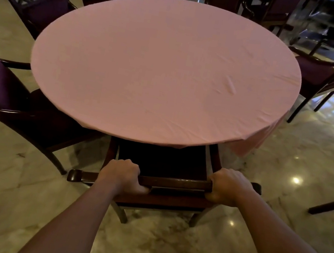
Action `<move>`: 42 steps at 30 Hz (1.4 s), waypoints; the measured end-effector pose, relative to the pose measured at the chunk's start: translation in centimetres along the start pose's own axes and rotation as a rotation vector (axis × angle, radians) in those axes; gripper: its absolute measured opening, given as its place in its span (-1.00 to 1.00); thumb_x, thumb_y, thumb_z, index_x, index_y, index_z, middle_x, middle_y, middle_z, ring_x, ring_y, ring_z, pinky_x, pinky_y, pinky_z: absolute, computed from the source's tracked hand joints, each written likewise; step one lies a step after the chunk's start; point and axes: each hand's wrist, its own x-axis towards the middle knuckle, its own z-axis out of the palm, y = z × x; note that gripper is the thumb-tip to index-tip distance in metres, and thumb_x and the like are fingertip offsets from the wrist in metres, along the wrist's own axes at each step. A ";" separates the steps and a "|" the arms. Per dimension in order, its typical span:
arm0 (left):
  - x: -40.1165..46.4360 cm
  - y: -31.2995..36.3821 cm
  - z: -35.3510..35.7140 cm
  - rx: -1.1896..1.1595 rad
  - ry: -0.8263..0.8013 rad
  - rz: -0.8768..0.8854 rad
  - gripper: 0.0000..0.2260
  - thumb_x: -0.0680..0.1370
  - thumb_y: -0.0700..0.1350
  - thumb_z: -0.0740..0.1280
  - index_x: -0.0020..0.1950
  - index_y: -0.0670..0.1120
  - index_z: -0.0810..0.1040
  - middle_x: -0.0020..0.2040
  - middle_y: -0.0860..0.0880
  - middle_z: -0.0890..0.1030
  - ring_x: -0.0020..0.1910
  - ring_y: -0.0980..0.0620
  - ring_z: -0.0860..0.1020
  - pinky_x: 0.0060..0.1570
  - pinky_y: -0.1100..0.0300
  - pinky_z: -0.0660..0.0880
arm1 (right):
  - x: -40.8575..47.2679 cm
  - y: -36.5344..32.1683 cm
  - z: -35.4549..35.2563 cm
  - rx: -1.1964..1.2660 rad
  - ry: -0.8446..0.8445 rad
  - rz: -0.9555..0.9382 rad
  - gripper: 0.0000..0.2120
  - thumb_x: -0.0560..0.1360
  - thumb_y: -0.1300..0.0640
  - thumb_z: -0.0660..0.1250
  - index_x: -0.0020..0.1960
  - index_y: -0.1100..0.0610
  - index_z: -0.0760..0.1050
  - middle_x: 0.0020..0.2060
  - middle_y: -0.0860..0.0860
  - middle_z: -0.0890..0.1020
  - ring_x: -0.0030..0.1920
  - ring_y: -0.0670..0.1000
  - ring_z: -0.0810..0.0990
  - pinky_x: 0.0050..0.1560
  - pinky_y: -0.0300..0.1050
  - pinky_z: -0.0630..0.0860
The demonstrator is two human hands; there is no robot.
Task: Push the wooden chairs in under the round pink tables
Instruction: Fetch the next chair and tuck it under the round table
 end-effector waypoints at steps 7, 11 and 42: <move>0.2 -0.2 0.0 -0.008 -0.013 0.015 -0.50 0.40 0.45 0.30 -0.30 0.01 0.57 -0.36 0.09 0.57 -0.39 0.11 0.51 -0.29 0.14 0.41 | -0.4 -0.4 0.0 -0.004 0.008 0.034 -0.79 0.44 -0.16 0.34 -0.10 -0.03 0.58 -0.24 -0.08 0.57 -0.22 -0.01 0.60 -0.24 -0.11 0.53; 0.4 -0.1 -0.4 0.050 -0.055 0.011 -0.49 0.40 0.45 0.30 -0.17 0.01 0.64 -0.31 0.09 0.54 -0.29 0.03 0.53 -0.22 0.11 0.42 | -0.5 -0.3 0.1 0.005 0.038 0.014 -0.74 0.43 -0.16 0.32 -0.03 -0.01 0.62 -0.24 -0.09 0.53 -0.13 0.06 0.65 -0.12 -0.05 0.59; 2.2 15.1 -1.5 -0.049 -0.101 0.160 -0.56 0.49 0.30 0.36 0.26 0.09 0.52 0.09 0.09 0.53 0.03 0.05 0.58 -0.08 0.10 0.58 | -10.8 7.1 3.3 0.325 0.239 0.055 -0.41 0.54 -0.06 0.31 0.54 0.02 0.37 0.58 -0.02 0.32 0.57 0.02 0.25 0.53 0.07 0.26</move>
